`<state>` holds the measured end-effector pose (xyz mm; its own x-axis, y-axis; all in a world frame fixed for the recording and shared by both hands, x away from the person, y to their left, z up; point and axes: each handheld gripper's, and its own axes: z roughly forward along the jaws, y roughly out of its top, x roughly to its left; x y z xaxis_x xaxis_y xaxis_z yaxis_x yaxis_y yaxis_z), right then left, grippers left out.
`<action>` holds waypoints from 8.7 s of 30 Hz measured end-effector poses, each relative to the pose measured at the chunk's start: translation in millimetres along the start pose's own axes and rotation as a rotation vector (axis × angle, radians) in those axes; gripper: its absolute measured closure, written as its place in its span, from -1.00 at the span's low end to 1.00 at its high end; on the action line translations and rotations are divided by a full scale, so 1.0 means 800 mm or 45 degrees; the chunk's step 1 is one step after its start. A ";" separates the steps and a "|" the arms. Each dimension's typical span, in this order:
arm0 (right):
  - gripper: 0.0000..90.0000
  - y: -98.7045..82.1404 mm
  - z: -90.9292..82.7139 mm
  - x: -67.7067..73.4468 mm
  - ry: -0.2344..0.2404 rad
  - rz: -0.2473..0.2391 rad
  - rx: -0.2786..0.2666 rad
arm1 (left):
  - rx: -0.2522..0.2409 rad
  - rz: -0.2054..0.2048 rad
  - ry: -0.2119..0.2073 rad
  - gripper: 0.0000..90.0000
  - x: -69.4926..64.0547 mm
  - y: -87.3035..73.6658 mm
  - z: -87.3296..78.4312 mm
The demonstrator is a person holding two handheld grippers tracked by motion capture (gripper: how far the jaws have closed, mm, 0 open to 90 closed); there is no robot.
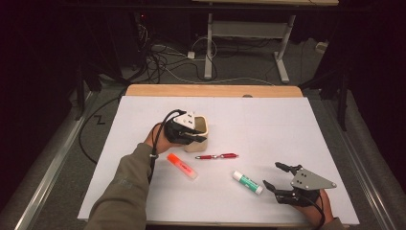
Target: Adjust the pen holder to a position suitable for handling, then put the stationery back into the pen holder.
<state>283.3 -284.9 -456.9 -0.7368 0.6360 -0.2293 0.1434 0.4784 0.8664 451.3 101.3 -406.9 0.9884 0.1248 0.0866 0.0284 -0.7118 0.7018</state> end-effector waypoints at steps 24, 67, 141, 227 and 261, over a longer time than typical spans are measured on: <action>-0.37 0.002 -0.002 0.001 0.009 -0.002 -0.019 | -0.108 0.049 -0.054 0.73 0.016 0.051 0.061; -0.36 0.000 0.000 -0.006 -0.030 0.049 0.001 | -0.245 -0.197 0.757 -0.54 -0.174 -0.143 -0.082; 0.46 0.105 0.061 -0.007 0.116 0.089 0.090 | -0.145 -0.283 0.735 -0.54 -0.190 -0.176 -0.083; 0.45 0.190 0.217 -0.050 0.144 0.146 -0.214 | -0.121 -0.264 0.694 -0.54 -0.185 -0.181 -0.074; 0.14 0.166 0.173 -0.046 0.132 0.051 -0.161 | -0.094 -0.252 0.690 -0.54 -0.184 -0.181 -0.070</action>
<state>420.5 -161.1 -395.0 -0.7975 0.5839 -0.1519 0.0947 0.3698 0.9243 293.2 224.7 -481.4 0.7472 0.6004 0.2848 0.1750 -0.5912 0.7873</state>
